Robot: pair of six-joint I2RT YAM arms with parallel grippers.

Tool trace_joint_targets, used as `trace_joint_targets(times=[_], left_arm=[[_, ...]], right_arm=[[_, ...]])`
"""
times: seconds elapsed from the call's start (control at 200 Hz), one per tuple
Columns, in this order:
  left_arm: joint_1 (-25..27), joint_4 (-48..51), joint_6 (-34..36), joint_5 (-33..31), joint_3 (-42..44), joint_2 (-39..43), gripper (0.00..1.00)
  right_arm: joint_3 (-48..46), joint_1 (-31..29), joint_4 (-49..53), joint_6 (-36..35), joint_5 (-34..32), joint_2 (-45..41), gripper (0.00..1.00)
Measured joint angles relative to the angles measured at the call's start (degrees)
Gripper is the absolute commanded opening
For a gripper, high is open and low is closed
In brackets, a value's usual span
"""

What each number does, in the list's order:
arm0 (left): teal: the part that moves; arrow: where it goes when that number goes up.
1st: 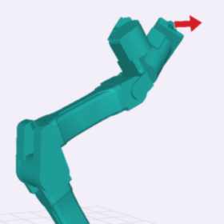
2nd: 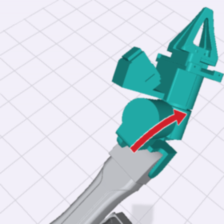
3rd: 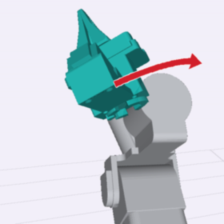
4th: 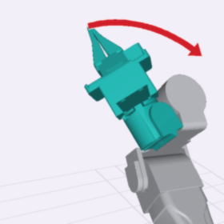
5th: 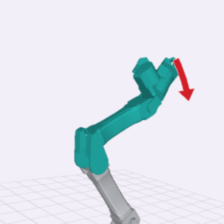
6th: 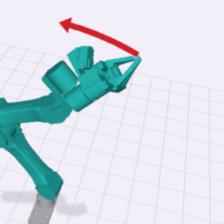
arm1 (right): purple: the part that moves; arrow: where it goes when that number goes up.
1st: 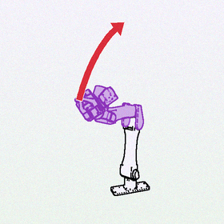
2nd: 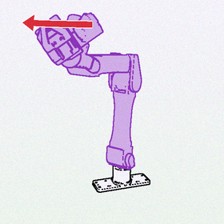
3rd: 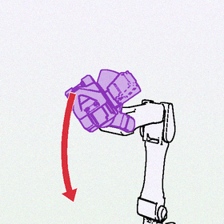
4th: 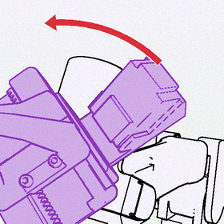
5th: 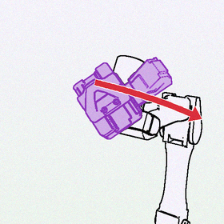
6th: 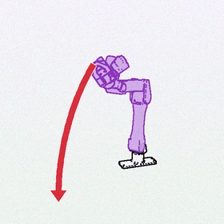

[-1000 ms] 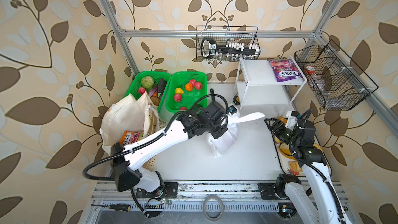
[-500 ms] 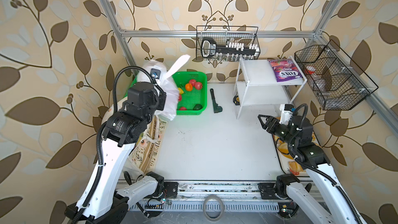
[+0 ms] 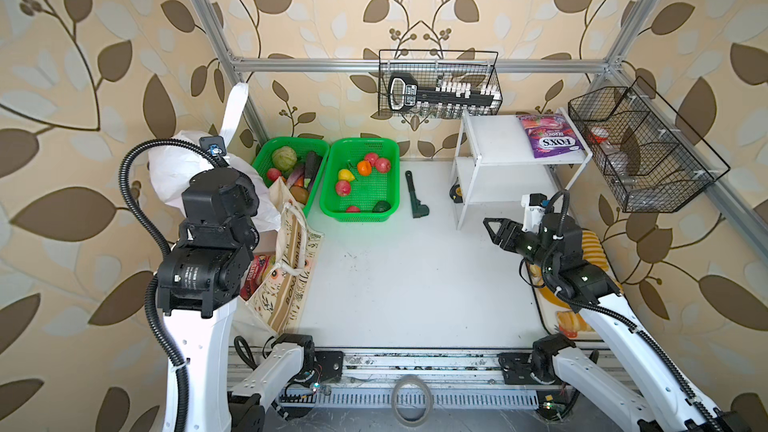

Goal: Place the mixed food into the grocery bags and tie them
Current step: 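Lower the white bag into the floral cloth tote with the left gripper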

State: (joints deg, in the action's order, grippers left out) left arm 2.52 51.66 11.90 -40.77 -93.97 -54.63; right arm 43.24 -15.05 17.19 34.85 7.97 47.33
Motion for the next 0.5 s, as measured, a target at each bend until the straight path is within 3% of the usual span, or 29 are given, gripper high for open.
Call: trace_joint_targets(times=[0.27, 0.5], left_arm=[[0.0, 7.82, 3.65, 2.27, 11.54, 1.9, 0.0], [0.0, 16.11, 8.33, 13.35, 13.38, 0.96, 0.0]], right_arm=[[0.0, -0.02, -1.36, -0.02, 0.68, 1.2, 0.65], [0.28, -0.02, -1.86, -0.39, 1.7, 3.8, 0.65]])
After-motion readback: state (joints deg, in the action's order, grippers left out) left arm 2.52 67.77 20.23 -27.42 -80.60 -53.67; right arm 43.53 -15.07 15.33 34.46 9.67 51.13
